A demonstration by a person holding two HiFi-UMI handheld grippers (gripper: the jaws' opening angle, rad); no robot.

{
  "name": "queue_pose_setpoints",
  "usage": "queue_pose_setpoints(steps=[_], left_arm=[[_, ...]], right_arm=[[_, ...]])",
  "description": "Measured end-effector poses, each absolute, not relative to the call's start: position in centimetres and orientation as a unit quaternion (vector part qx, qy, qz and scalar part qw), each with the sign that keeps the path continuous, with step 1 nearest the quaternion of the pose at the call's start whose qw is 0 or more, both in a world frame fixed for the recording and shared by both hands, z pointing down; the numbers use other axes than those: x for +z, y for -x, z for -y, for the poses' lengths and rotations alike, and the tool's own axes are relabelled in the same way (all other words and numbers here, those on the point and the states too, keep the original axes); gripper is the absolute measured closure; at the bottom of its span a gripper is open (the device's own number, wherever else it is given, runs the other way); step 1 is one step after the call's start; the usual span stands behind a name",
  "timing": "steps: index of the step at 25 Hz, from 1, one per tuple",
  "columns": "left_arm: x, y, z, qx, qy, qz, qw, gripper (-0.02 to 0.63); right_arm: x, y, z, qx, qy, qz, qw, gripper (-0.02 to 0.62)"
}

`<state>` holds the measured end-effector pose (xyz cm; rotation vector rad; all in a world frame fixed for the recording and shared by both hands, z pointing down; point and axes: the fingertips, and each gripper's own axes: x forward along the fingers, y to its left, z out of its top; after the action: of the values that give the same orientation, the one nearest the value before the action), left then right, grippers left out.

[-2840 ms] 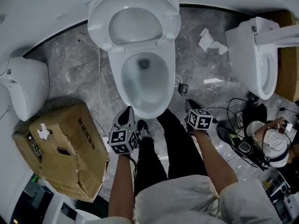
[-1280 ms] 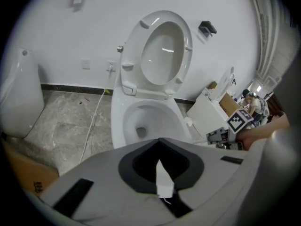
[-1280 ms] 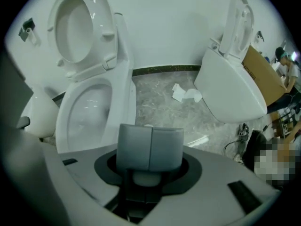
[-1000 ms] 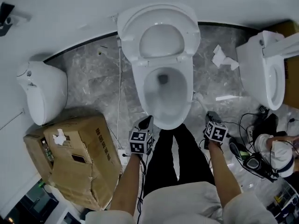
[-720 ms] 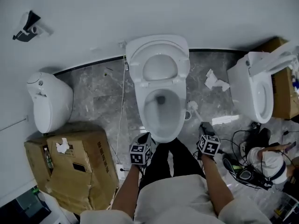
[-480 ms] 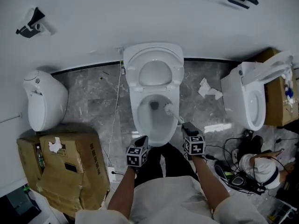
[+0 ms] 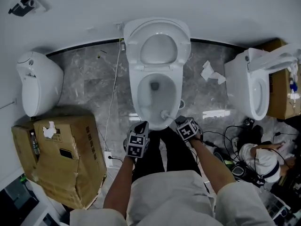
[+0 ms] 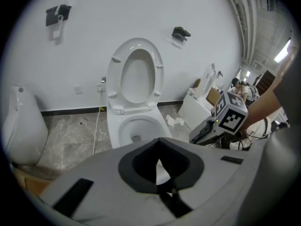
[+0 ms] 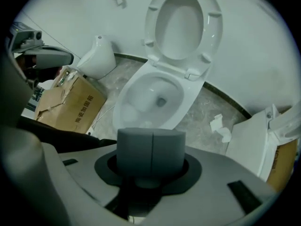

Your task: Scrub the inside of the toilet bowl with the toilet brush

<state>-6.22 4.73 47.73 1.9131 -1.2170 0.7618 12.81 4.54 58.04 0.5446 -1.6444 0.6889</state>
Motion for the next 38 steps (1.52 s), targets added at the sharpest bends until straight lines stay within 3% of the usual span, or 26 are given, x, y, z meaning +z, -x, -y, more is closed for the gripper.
queue_pose_setpoints(steps=[5, 18, 38], left_arm=[[47.4, 6.1, -5.0, 0.288, -0.749, 0.471, 0.366, 0.578], [49.6, 7.1, -6.4, 0.274, -0.753, 0.467, 0.375, 0.578], [56.7, 9.9, -7.2, 0.314, -0.746, 0.448, 0.379, 0.578]], right_arm=[[58.5, -13.1, -8.5, 0.306, -0.184, 0.702, 0.617, 0.417], [58.5, -9.7, -10.9, 0.356, -0.176, 0.703, 0.591, 0.416], [62.2, -4.9, -8.9, 0.496, -0.215, 0.760, 0.360, 0.410]])
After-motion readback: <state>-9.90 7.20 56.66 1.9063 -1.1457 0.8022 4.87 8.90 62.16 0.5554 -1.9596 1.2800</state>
